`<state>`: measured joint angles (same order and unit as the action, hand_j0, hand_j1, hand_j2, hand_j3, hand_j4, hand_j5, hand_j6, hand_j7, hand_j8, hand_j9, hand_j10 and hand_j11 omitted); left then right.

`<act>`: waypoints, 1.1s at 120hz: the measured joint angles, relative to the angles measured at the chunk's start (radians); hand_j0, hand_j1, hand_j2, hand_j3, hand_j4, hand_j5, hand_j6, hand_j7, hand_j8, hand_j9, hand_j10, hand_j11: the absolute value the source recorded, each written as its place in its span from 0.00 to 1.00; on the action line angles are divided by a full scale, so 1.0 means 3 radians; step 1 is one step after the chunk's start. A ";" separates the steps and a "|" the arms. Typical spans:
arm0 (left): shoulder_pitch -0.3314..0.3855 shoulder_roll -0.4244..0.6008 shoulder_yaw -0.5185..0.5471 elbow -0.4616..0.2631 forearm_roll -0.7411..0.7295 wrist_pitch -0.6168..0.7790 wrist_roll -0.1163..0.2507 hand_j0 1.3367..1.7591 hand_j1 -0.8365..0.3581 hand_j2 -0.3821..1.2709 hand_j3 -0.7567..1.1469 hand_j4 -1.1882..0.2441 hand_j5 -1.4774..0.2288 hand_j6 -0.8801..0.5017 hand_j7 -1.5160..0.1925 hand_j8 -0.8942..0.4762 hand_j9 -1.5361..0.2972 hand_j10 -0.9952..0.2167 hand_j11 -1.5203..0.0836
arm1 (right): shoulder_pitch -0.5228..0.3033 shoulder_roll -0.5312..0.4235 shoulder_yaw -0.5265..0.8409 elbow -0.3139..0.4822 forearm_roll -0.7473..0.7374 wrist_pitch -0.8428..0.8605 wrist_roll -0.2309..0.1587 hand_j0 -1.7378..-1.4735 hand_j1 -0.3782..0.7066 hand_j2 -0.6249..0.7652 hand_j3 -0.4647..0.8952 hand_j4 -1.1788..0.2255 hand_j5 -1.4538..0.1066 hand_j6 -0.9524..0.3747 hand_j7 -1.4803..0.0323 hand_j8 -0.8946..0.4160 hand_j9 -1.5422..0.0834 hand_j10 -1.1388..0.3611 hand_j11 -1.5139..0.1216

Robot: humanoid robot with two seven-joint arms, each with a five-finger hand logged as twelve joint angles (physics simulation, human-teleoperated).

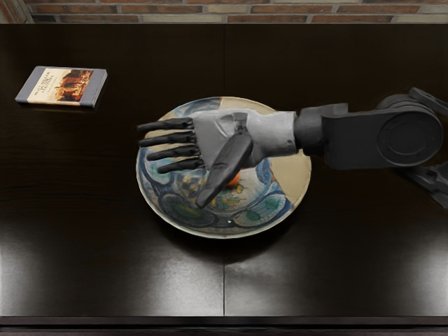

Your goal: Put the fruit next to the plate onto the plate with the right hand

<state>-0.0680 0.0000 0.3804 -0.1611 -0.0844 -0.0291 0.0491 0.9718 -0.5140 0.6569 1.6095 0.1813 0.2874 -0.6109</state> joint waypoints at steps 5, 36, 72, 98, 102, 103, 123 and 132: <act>-0.0003 0.0000 0.0000 0.0000 0.0000 0.0000 0.0000 0.76 0.76 0.26 0.40 0.67 0.69 0.47 0.71 0.48 0.67 0.63 0.76 | -0.0083 -0.0150 0.0032 -0.0043 0.0170 0.0202 0.0000 0.30 0.07 0.45 0.34 0.81 0.90 0.69 0.95 0.66 0.92 0.73 0.90; 0.0002 0.0000 0.0000 0.0000 0.0000 0.0000 0.0000 0.76 0.76 0.26 0.40 0.67 0.69 0.47 0.71 0.48 0.67 0.63 0.76 | -0.0356 -0.0800 0.0085 -0.0131 0.0850 0.0902 0.0000 0.30 0.06 0.45 0.34 0.82 0.90 0.69 0.95 0.66 0.92 0.74 0.90; 0.0006 0.0000 0.0003 -0.0012 0.0000 0.0000 0.0000 0.76 0.76 0.26 0.40 0.67 0.69 0.47 0.71 0.48 0.67 0.63 0.76 | -0.0428 -0.1443 -0.0036 -0.0135 0.1107 0.1062 0.0000 0.30 0.06 0.45 0.34 0.82 0.91 0.70 0.95 0.66 0.92 0.74 0.90; 0.0002 0.0000 0.0004 -0.0005 0.0001 0.0000 0.0000 0.76 0.76 0.26 0.40 0.67 0.69 0.47 0.71 0.48 0.67 0.63 0.76 | -0.0523 -0.1940 -0.0174 -0.0165 0.1273 0.1078 0.0000 0.30 0.06 0.45 0.34 0.82 0.91 0.70 0.95 0.66 0.92 0.74 0.90; 0.0002 0.0000 0.0004 -0.0003 0.0001 0.0000 0.0000 0.76 0.76 0.26 0.40 0.67 0.69 0.47 0.71 0.48 0.67 0.63 0.76 | -0.0528 -0.1967 -0.0182 -0.0167 0.1279 0.1079 0.0000 0.30 0.06 0.45 0.34 0.82 0.91 0.70 0.95 0.66 0.92 0.74 0.90; 0.0002 0.0000 0.0004 -0.0003 0.0001 0.0000 0.0000 0.76 0.76 0.26 0.40 0.67 0.69 0.47 0.71 0.48 0.67 0.63 0.76 | -0.0529 -0.1973 -0.0183 -0.0168 0.1280 0.1079 0.0000 0.30 0.06 0.45 0.34 0.82 0.91 0.70 0.95 0.66 0.92 0.74 0.90; 0.0002 0.0000 0.0004 0.0002 0.0001 0.0000 0.0000 0.76 0.76 0.26 0.40 0.67 0.69 0.47 0.71 0.48 0.67 0.63 0.76 | -0.0537 -0.2074 -0.0193 -0.0182 0.1318 0.1081 0.0000 0.30 0.06 0.45 0.34 0.82 0.91 0.70 0.95 0.66 0.92 0.74 0.90; 0.0002 0.0000 0.0004 0.0004 0.0001 0.0000 0.0000 0.76 0.76 0.26 0.40 0.67 0.69 0.47 0.71 0.48 0.67 0.63 0.76 | -0.0538 -0.2139 -0.0192 -0.0184 0.1335 0.1081 0.0000 0.30 0.06 0.45 0.34 0.82 0.91 0.70 0.95 0.66 0.92 0.74 0.90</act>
<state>-0.0675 0.0000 0.3817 -0.1599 -0.0842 -0.0292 0.0490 0.8105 -1.1556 0.5993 1.5544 0.5818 0.6117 -0.6109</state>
